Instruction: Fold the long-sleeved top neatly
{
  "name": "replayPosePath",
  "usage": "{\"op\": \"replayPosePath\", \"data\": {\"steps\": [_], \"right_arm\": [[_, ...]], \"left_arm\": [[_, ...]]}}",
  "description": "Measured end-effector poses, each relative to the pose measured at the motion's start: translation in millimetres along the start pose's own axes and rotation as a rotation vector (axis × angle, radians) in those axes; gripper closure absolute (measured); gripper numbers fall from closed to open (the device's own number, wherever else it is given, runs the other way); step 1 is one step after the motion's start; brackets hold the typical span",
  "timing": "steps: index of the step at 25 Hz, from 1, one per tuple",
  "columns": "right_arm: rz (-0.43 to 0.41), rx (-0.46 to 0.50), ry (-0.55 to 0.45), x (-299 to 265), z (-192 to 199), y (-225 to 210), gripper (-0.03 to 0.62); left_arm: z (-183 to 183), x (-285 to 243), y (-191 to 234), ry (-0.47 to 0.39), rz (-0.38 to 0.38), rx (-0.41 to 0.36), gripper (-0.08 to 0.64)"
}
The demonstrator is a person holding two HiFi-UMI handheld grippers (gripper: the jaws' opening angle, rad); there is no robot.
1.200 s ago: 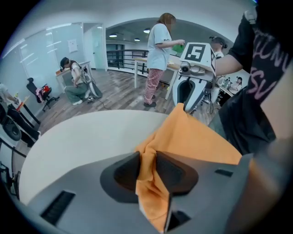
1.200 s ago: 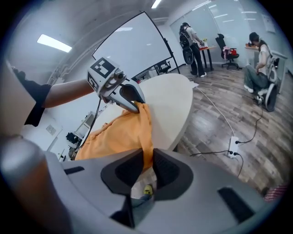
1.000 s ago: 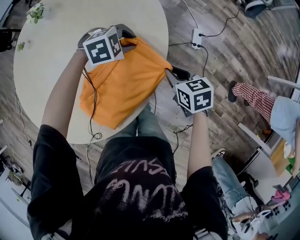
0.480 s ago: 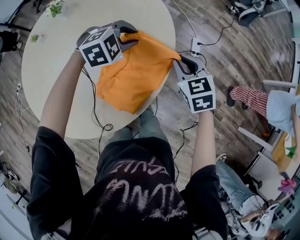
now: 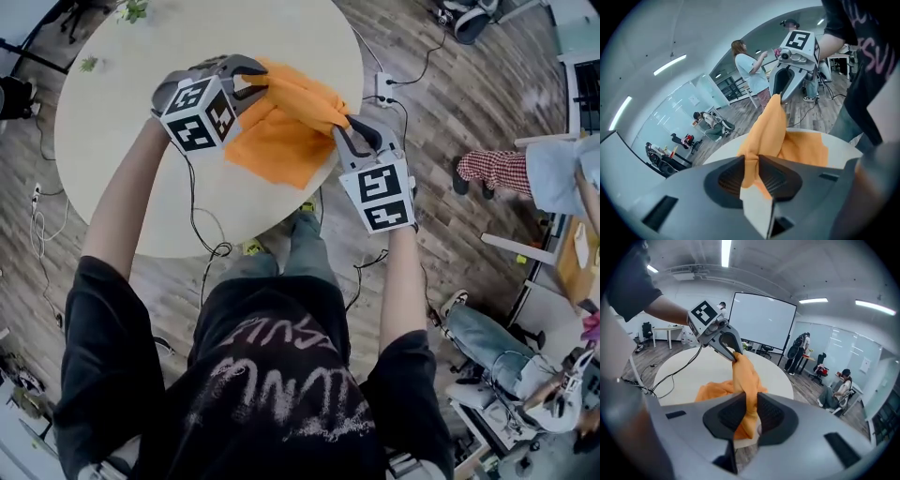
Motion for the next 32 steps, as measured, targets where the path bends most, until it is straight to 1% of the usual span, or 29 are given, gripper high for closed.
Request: {"op": "replayPosePath", "data": {"steps": [5, 7, 13, 15, 18, 23, 27, 29, 32], "right_arm": [[0.014, 0.03, 0.009, 9.9, 4.3, 47.6, 0.517], [0.005, 0.039, 0.021, 11.5, 10.3, 66.5, 0.517], [-0.041, 0.018, 0.07, 11.2, 39.0, 114.8, 0.517], [-0.054, 0.015, 0.092, 9.5, 48.8, 128.4, 0.517], [-0.068, -0.002, 0.106, 4.9, 61.0, 146.0, 0.514], [-0.103, -0.001, 0.137, 0.0, 77.5, 170.6, 0.489], [-0.155, -0.034, 0.124, 10.2, 80.6, 186.3, 0.443], [-0.136, -0.071, 0.097, 20.5, 78.3, 182.9, 0.44], [-0.049, -0.148, 0.058, 27.0, 70.0, 159.3, 0.459]], "left_arm": [[22.1, 20.6, -39.5, -0.006, 0.007, -0.029, 0.463], [32.2, 24.3, -56.2, 0.0, 0.008, -0.043, 0.463], [60.3, 23.9, -106.2, 0.041, 0.039, -0.056, 0.465], [69.8, 22.8, -121.9, 0.054, 0.051, -0.052, 0.463], [83.4, 18.6, -140.2, 0.079, 0.053, -0.023, 0.463], [102.4, 13.3, -162.0, 0.152, 0.054, -0.025, 0.448], [116.7, 27.2, -173.7, 0.19, 0.116, -0.015, 0.44], [117.6, 39.7, -175.4, 0.184, 0.134, -0.004, 0.44], [109.9, 58.1, -162.4, 0.147, 0.096, 0.037, 0.44]]}}
Point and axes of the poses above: the fingertips, and each gripper's own axes: x backward along the fingers, y to its left, z out of its underside, the point moved 6 cm from there along x, backward along the fingers, and after that the axes turned 2 degrees about x, right-handed, at the moved point
